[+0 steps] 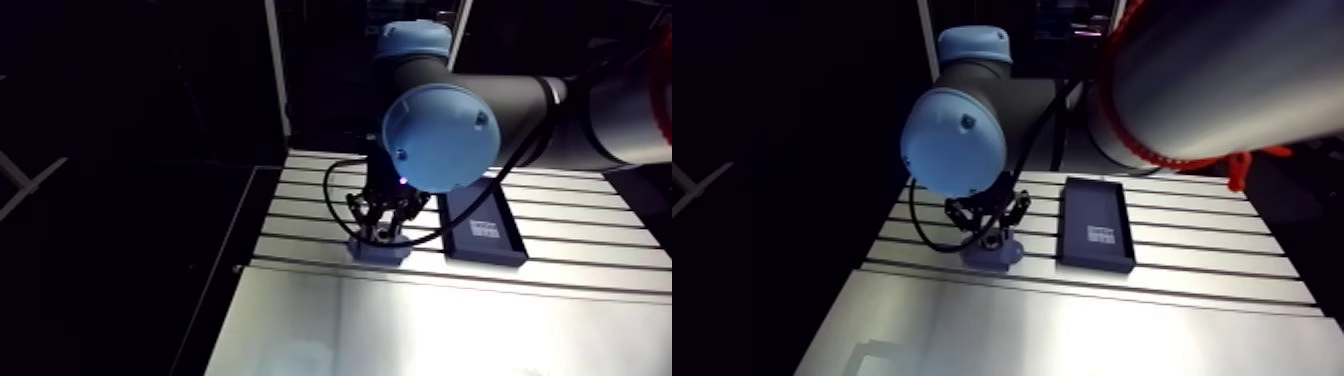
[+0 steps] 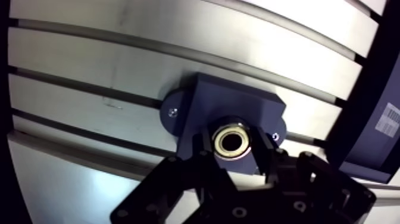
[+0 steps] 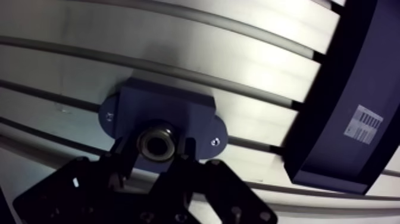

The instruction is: Pick up the bearing and press it into the housing until flush.

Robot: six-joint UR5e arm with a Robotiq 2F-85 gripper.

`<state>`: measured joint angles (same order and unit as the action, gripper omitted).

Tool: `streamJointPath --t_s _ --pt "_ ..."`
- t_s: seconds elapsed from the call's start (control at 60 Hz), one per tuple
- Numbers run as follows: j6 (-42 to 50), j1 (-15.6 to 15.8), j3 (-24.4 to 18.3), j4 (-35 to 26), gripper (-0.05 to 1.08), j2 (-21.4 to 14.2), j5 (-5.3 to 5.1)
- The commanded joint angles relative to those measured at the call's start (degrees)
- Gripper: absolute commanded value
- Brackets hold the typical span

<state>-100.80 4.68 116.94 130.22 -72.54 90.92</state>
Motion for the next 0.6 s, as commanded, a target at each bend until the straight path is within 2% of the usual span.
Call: streamJointPath --t_s 0.017,0.6 --pt "-0.05 -0.11 0.0 0.0 0.61 0.0 0.0" --pt "-0.05 -0.11 -0.07 0.0 0.61 0.01 -0.17"
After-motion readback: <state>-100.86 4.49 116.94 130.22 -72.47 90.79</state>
